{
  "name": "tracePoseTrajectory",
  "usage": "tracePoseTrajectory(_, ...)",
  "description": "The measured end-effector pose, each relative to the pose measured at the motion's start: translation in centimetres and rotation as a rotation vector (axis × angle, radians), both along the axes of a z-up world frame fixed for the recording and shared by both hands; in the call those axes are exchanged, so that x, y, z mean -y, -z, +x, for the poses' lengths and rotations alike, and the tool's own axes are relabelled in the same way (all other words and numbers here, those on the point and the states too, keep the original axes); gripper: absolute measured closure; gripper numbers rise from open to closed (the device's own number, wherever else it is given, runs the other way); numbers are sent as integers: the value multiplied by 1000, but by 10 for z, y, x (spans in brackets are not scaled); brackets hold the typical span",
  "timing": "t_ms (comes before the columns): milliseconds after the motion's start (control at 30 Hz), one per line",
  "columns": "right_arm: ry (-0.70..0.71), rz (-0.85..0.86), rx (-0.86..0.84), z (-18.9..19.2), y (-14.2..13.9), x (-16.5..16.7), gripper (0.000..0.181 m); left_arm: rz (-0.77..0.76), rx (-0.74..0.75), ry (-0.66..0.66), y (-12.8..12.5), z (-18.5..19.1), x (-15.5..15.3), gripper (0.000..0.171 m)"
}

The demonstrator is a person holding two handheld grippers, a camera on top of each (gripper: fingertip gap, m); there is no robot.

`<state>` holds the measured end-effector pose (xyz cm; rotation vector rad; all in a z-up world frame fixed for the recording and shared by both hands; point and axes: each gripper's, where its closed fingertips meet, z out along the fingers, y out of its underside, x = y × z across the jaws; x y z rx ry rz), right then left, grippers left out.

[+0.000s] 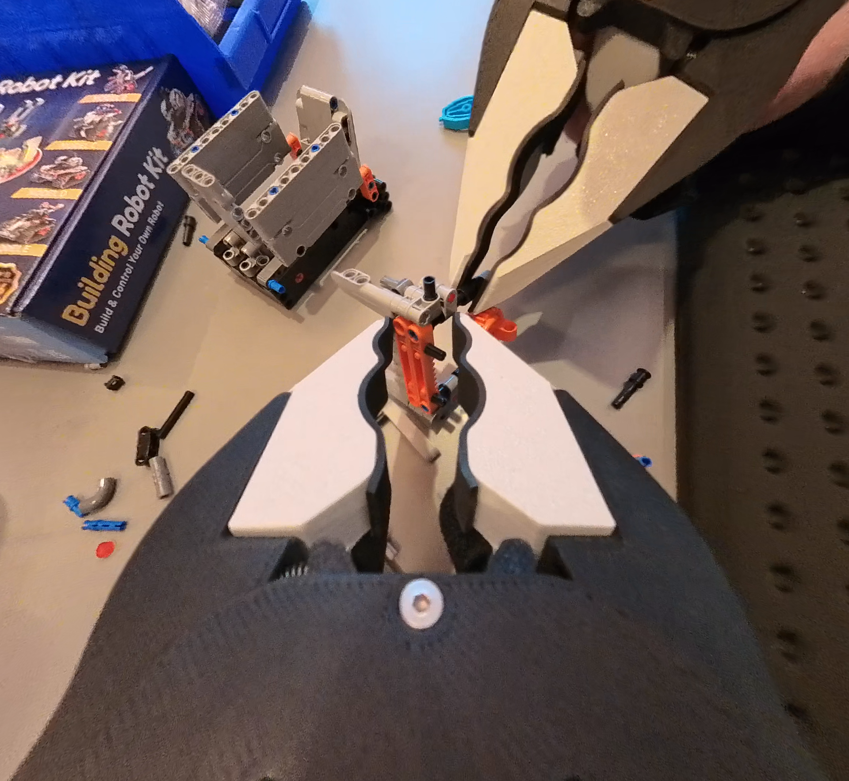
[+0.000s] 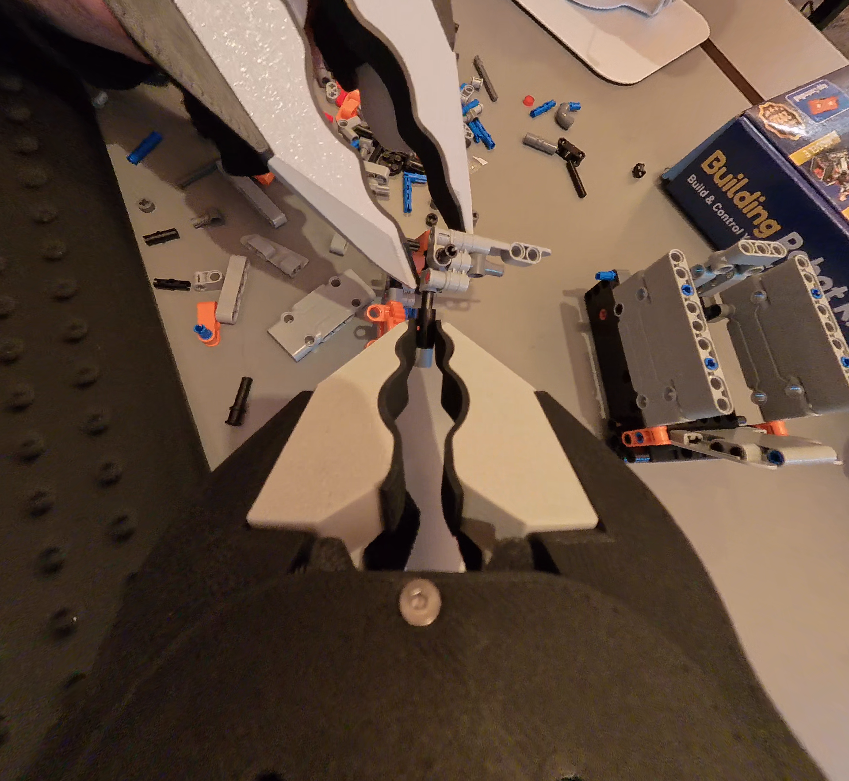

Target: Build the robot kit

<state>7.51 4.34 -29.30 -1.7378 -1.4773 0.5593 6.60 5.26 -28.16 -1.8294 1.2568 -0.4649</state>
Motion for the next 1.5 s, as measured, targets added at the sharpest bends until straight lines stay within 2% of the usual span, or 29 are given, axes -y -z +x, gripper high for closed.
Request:
tracePoseTrajectory(400, 25, 15, 102, 1, 9, 0, 177, 236, -181, -35, 0, 3, 1, 150)
tracePoseTrajectory(533, 31, -5, 88, 0, 8, 0, 177, 262, -211, -41, 0, 2, 0, 150)
tracePoseTrajectory(867, -23, -338, -281, -1, -22, 3, 176, 92, -2, -35, -9, -1, -3, 153)
tracePoseTrajectory(1067, -39, -378, -336, -1, -28, 4, 177, 49, 61, -22, -12, 0, -2, 153)
tracePoseTrajectory(1500, -13, -181, -109, -1, -11, 6, 178, 166, -105, -47, 1, 0, -2, 154)
